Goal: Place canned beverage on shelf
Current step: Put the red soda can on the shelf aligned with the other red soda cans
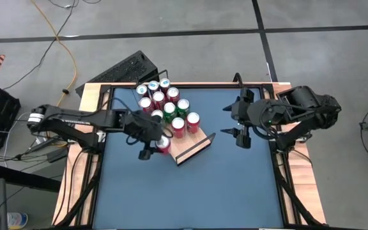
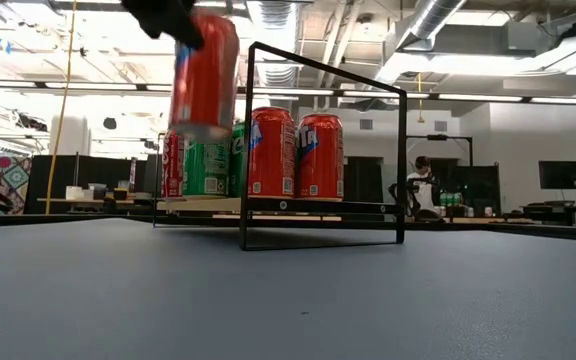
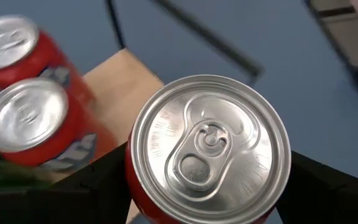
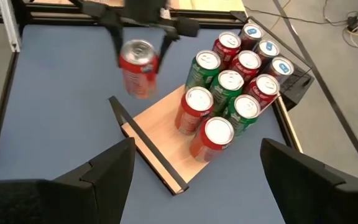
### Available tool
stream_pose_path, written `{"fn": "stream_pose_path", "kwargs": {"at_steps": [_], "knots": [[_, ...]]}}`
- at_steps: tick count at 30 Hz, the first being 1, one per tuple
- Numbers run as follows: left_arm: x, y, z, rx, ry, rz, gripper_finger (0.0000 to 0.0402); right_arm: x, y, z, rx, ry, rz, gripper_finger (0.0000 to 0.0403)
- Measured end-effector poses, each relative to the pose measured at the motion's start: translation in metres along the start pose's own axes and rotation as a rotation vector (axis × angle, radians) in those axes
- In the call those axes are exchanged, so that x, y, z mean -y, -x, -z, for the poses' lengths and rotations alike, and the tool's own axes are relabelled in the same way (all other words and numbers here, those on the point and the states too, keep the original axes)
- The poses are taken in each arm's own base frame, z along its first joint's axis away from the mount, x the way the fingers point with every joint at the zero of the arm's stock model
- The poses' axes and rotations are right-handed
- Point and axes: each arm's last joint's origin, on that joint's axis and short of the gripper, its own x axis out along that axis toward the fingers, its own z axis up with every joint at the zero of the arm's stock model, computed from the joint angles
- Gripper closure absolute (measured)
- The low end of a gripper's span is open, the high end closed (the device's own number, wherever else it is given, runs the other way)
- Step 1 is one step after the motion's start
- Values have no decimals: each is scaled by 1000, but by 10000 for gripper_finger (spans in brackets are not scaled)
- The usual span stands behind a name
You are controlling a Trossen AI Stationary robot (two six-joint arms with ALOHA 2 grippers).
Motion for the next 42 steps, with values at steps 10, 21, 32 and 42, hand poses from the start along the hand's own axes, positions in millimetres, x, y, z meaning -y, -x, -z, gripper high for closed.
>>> {"fn": "stream_pose_path", "kwargs": {"at_steps": [10, 21, 32, 42], "knots": [[-19, -23, 33, 42, 27, -15, 115, 0, 0, 0, -2, -10, -5, 74], [-42, -23, 48, 26, -46, -63, 114, 0, 0, 0, -2, -23, -5, 74], [-53, -30, 50, 22, -82, -53, 114, 0, 0, 0, -2, -36, -4, 74], [-53, -32, 51, 14, -70, -52, 113, 0, 0, 0, 0, -42, -2, 74]]}}
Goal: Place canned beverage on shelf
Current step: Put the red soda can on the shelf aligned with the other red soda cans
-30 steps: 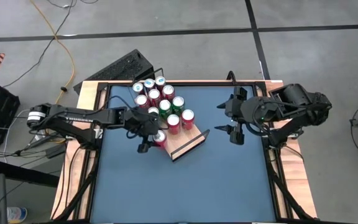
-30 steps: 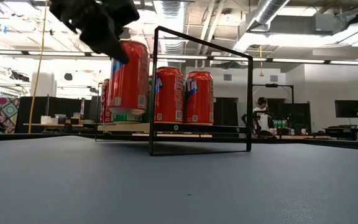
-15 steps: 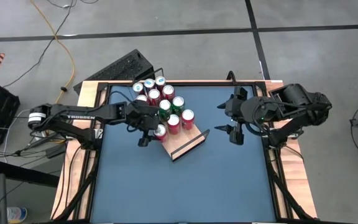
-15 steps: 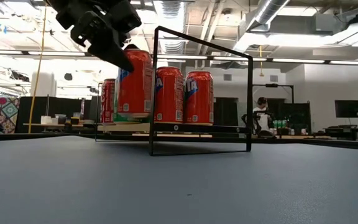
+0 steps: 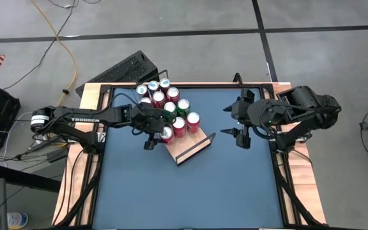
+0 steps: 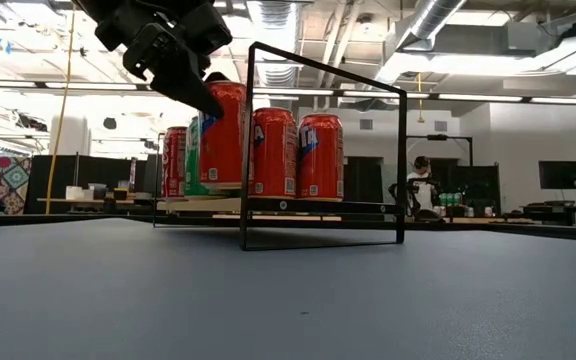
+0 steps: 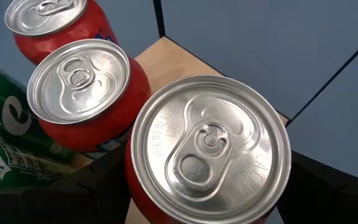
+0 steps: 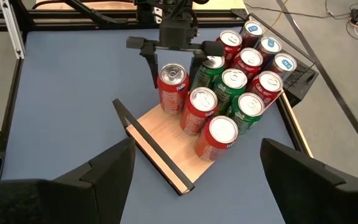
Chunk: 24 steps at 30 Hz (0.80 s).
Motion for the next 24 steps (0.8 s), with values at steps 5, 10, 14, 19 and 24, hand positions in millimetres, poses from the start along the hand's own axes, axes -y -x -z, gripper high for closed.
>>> {"fn": "stream_pose_path", "kwargs": {"at_steps": [5, 10, 14, 19, 24], "knots": [[1, 0, 1, -13, -2, -1, 110, 0, 0, 0, 0, -3, 1, 74], [1, 0, 2, -22, -1, -17, 82, 4, -2, -1, -2, -19, 13, 74], [0, -1, 2, -28, 4, -28, 57, 7, -3, -1, -4, -32, 25, 74], [0, -1, 3, -31, 10, -36, 51, 11, -4, -2, -7, -44, 38, 74], [-1, 0, -1, -33, 20, -67, 51, 11, -4, -2, -7, -27, 38, 74]]}}
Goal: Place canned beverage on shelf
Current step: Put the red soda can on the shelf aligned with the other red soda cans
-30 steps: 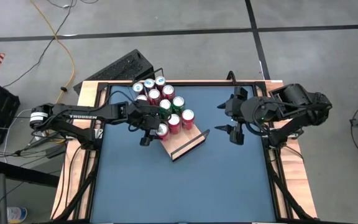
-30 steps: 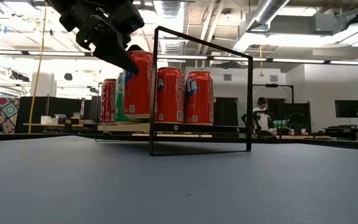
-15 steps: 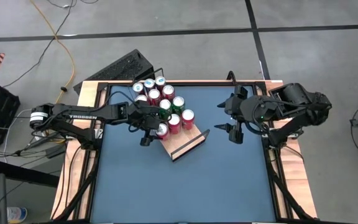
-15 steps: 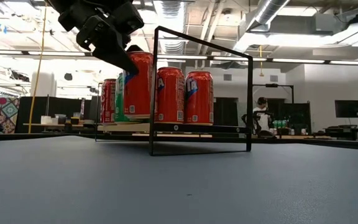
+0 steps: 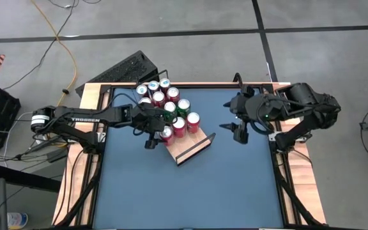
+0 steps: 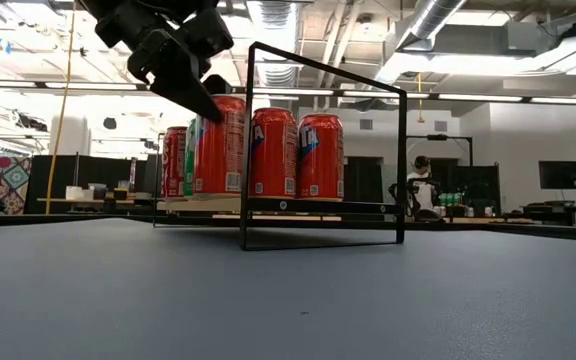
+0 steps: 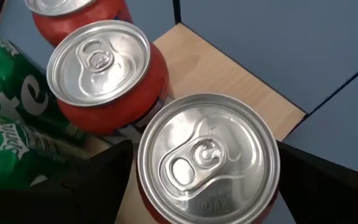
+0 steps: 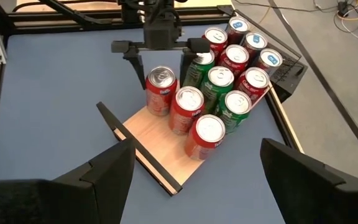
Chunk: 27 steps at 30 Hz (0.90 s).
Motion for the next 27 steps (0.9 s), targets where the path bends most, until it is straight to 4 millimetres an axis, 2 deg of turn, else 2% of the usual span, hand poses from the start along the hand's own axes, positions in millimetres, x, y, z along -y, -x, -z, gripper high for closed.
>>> {"fn": "stream_pose_path", "kwargs": {"at_steps": [11, 27], "knots": [[-3, 6, -9, -44, 13, -55, 50, 0, 0, 0, 0, 10, -1, 74], [2, 12, -11, -129, 176, -52, 50, 0, 0, 0, -2, 13, -2, 74]]}}
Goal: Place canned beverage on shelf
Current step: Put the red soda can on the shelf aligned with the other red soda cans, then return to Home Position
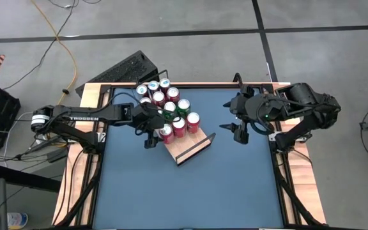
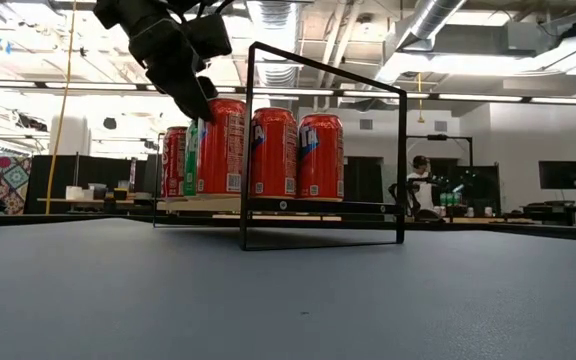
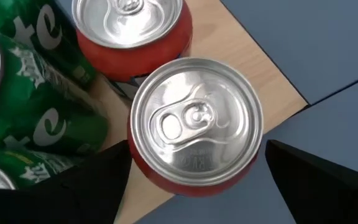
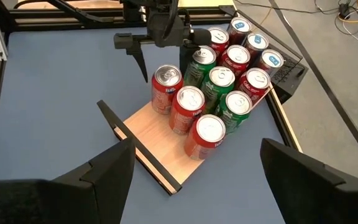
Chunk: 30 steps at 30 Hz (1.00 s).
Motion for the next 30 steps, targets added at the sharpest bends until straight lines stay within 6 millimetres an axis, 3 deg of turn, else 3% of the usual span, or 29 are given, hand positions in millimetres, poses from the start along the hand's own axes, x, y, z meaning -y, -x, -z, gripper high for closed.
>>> {"fn": "stream_pose_path", "kwargs": {"at_steps": [7, 15, 24, 30], "knots": [[0, 3, 1, -6, 63, -17, 50, -1, 0, 0, -6, 13, -30, 74], [2, 34, -1, 65, 121, -52, 50, -2, 0, 0, -5, 71, -61, 74], [4, 98, -7, 360, 324, -93, 50, -6, 1, -9, 87, 138, -144, 74], [9, 164, -17, 813, 621, 91, 50, 4, 25, -14, 213, 230, -124, 74]]}}
